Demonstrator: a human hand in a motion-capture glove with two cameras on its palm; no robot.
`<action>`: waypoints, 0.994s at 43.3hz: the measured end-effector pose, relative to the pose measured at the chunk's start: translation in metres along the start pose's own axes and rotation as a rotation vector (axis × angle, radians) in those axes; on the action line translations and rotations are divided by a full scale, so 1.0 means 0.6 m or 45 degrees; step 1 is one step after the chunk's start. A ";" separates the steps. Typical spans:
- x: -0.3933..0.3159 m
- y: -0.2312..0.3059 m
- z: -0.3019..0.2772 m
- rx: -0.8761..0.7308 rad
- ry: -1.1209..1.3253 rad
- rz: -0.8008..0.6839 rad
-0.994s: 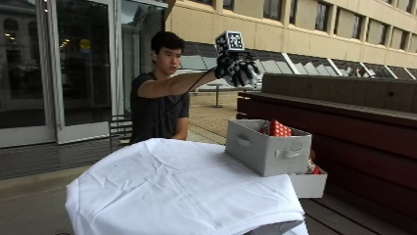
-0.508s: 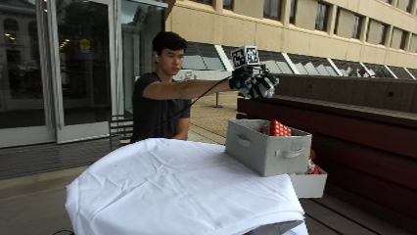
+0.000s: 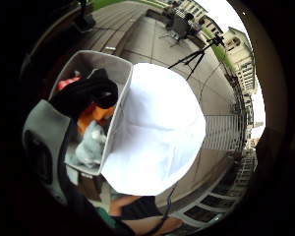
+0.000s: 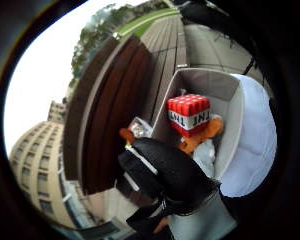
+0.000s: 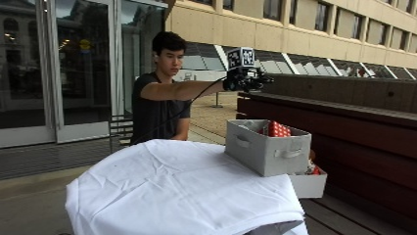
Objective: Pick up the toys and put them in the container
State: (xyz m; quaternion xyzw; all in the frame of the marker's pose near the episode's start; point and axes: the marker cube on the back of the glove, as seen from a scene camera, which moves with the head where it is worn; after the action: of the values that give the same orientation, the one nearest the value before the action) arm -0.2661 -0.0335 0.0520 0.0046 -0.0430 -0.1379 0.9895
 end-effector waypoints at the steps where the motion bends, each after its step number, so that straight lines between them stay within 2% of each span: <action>1: 0.005 0.006 -0.003 -0.002 0.015 0.005; 18: 0.221 0.043 -0.021 0.022 0.141 0.196; 29: 0.347 0.106 -0.027 0.059 0.134 0.311; 43: 0.457 0.197 0.013 0.045 0.155 0.352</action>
State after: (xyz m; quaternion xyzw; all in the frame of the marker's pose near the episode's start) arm 0.0283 0.0054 0.0852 0.0245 0.0143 0.0011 0.9996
